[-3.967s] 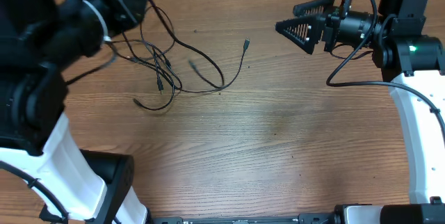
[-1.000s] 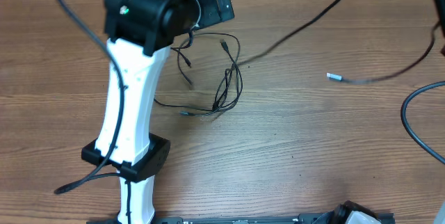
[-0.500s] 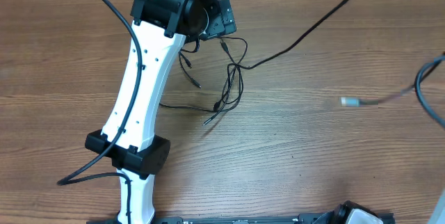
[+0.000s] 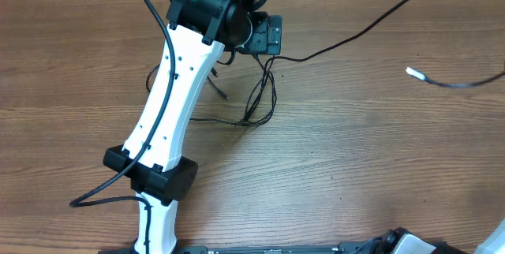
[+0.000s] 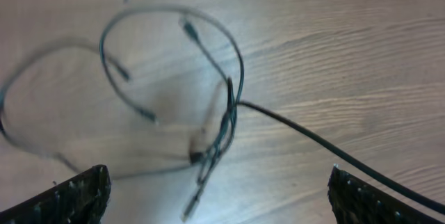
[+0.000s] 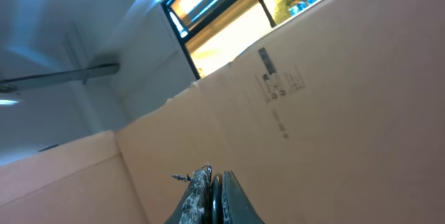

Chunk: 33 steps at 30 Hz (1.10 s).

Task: Untangle cables

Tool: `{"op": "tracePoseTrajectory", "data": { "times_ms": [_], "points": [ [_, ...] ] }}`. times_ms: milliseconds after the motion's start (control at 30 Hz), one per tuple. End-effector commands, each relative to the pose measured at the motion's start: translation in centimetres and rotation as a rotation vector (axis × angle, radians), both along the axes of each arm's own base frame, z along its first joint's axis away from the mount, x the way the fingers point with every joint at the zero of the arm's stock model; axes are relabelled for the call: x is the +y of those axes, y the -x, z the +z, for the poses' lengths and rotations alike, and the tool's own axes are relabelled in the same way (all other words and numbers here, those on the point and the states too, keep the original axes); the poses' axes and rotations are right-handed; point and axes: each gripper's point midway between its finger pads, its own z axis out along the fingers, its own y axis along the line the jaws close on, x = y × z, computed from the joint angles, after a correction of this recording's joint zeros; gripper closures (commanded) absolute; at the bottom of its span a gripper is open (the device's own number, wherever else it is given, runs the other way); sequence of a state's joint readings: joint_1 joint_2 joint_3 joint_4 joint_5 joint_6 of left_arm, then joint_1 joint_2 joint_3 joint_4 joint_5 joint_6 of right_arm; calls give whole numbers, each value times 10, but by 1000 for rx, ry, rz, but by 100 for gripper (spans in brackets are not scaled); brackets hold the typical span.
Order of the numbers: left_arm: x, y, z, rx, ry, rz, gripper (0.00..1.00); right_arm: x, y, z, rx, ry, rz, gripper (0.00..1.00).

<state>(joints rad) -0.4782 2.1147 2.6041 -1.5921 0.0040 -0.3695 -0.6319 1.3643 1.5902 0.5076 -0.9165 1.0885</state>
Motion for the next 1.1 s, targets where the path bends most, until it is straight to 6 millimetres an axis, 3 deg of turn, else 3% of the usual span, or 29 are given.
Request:
{"op": "tracePoseTrajectory", "data": {
  "times_ms": [0, 133, 367, 667, 733, 833, 967, 1000, 1067],
  "points": [
    [-15, 0, 13, -110, -48, -323, 0, -2, 5, -1, 16, 31, 7, 96],
    [-58, 14, 25, -230, 21, -732, 0, -5, 1, -10, 52, 42, 29, 96],
    [-85, 28, 18, -359, -19, -1127, 0, -4, -1, -15, 67, 50, 45, 96],
    [-99, 51, -12, -351, 29, -1390, 1, -1, 0, -17, 76, 62, 60, 96],
    [-103, 47, -23, -354, 35, -1404, 0, -1, 0, -17, 77, 62, 60, 96],
    [-108, 37, -37, -368, 33, -1399, 12, 0, 0, -17, 78, 64, 62, 96],
    [-115, 29, -54, -366, 50, -1377, 12, 2, 0, -19, 86, 73, 75, 96],
    [-116, 27, -57, -368, 50, -1377, 21, 2, 0, -19, 87, 75, 76, 96],
    [-117, 23, -59, -383, 35, -1374, 80, 3, 1, -20, 88, 77, 79, 96]
  ]
}}
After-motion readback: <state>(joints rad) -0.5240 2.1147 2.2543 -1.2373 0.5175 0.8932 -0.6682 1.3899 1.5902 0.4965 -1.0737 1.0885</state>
